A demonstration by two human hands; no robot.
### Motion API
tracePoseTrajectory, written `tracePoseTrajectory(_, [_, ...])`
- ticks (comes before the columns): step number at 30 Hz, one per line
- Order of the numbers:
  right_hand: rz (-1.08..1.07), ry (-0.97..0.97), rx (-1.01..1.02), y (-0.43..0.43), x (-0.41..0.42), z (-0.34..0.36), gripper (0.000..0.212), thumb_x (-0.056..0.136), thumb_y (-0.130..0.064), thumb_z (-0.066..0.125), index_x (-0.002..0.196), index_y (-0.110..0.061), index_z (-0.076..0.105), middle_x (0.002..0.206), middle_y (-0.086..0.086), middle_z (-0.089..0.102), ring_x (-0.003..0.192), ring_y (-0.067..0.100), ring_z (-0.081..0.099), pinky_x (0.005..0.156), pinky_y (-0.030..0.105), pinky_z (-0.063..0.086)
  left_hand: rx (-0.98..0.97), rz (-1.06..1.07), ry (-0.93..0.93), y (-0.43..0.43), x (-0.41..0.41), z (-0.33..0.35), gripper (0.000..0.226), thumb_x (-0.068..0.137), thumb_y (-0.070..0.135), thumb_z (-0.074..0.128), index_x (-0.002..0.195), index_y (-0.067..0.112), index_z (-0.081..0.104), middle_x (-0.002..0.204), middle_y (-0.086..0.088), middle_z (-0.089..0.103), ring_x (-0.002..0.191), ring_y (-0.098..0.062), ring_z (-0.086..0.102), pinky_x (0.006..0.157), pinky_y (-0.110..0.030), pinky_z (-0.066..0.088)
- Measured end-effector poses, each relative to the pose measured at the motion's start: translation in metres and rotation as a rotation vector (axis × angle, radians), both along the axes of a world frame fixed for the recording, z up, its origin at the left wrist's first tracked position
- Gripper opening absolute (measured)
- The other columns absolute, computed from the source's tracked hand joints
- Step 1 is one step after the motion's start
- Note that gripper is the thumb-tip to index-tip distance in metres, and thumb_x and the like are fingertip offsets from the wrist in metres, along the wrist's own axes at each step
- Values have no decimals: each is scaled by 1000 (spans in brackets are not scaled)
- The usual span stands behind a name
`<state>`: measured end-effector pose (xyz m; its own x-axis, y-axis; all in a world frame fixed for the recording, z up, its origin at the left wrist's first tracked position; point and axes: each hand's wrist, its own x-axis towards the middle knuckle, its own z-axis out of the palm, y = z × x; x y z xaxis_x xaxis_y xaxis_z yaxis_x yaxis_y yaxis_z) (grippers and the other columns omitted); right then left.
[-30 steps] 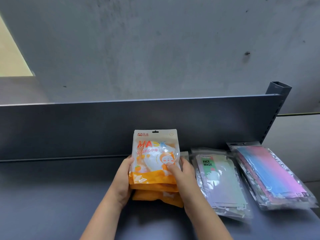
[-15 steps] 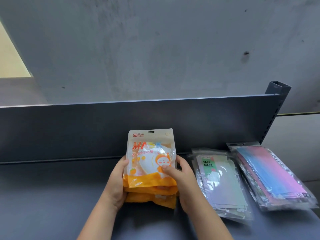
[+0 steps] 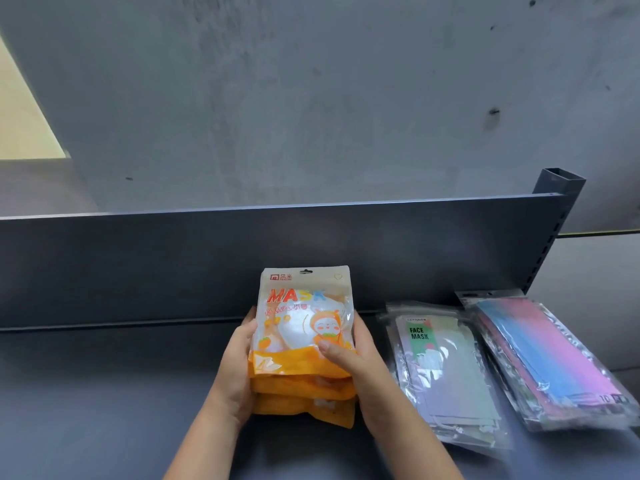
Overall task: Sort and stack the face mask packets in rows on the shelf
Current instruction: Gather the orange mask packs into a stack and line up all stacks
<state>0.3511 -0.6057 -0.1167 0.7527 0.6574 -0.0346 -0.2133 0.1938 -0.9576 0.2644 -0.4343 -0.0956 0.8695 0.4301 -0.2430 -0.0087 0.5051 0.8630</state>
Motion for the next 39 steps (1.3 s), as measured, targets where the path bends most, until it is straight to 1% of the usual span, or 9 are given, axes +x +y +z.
tracePoseTrajectory(3, [-94, 167, 47, -3, 11, -6, 65, 82, -42, 80, 137, -45, 44, 137, -6, 65, 112, 15, 74, 80, 32, 63, 3, 0, -17, 0, -5, 3, 57, 109, 50, 27, 136, 17, 65, 129, -19, 73, 115, -36, 73, 85, -44, 65])
tracePoseTrajectory(7, [-153, 373, 25, 9, 25, -15, 90, 77, -69, 77, 154, -34, 44, 148, 3, 61, 129, 30, 65, 98, 53, 58, 17, 23, -40, 9, -1, 8, 53, 109, 49, 31, 139, 17, 60, 126, -15, 75, 112, -31, 75, 81, -38, 66])
tracePoseTrajectory(9, [-143, 414, 57, 14, 23, -10, 83, 79, -66, 75, 149, -29, 50, 140, 12, 67, 123, 37, 68, 102, 60, 54, 11, -29, 4, 10, 2, 10, 56, 108, 53, 32, 138, 16, 63, 128, -17, 75, 114, -34, 74, 86, -42, 65])
tracePoseTrajectory(13, [-85, 379, 66, 18, 15, -9, 57, 93, -53, 65, 143, -24, 57, 130, 14, 73, 116, 37, 72, 100, 62, 56, -14, -106, 83, 9, 8, 7, 55, 103, 53, 46, 140, 16, 63, 131, -19, 72, 119, -41, 70, 100, -56, 57])
tracePoseTrajectory(17, [-70, 383, 88, 18, 13, -8, 48, 100, -47, 59, 141, -23, 58, 129, 14, 74, 115, 38, 72, 101, 62, 55, -9, -83, 101, 15, 10, 3, 57, 96, 41, 62, 147, 18, 54, 133, -20, 71, 117, -44, 71, 91, -57, 61])
tracePoseTrajectory(20, [-56, 409, 95, 19, 15, -6, 45, 104, -47, 50, 136, -20, 64, 126, 16, 75, 115, 38, 72, 104, 63, 53, -7, -78, 91, 20, 9, 1, 61, 93, 40, 67, 147, 17, 54, 134, -21, 70, 119, -45, 69, 97, -61, 57])
tracePoseTrajectory(26, [-123, 422, 64, 24, 19, -8, 46, 98, -47, 56, 137, -22, 63, 126, 13, 75, 114, 38, 73, 98, 64, 56, 19, -40, 105, 18, 6, 5, 49, 106, 44, 43, 135, 11, 66, 126, -21, 74, 109, -39, 74, 86, -49, 64])
tracePoseTrajectory(32, [-73, 392, 45, 24, 14, 2, 37, 102, -38, 56, 134, -20, 63, 119, 13, 78, 107, 35, 76, 96, 59, 59, -4, -27, 135, 16, 4, 7, 49, 101, 43, 54, 139, 13, 63, 128, -20, 73, 118, -43, 70, 104, -60, 53])
tracePoseTrajectory(39, [-109, 432, 50, 14, 11, 10, 43, 105, -42, 47, 127, -14, 71, 118, 17, 78, 110, 37, 75, 102, 61, 55, -1, -17, 153, 13, -1, 14, 57, 106, 55, 38, 132, 15, 68, 123, -16, 77, 107, -36, 76, 86, -48, 63])
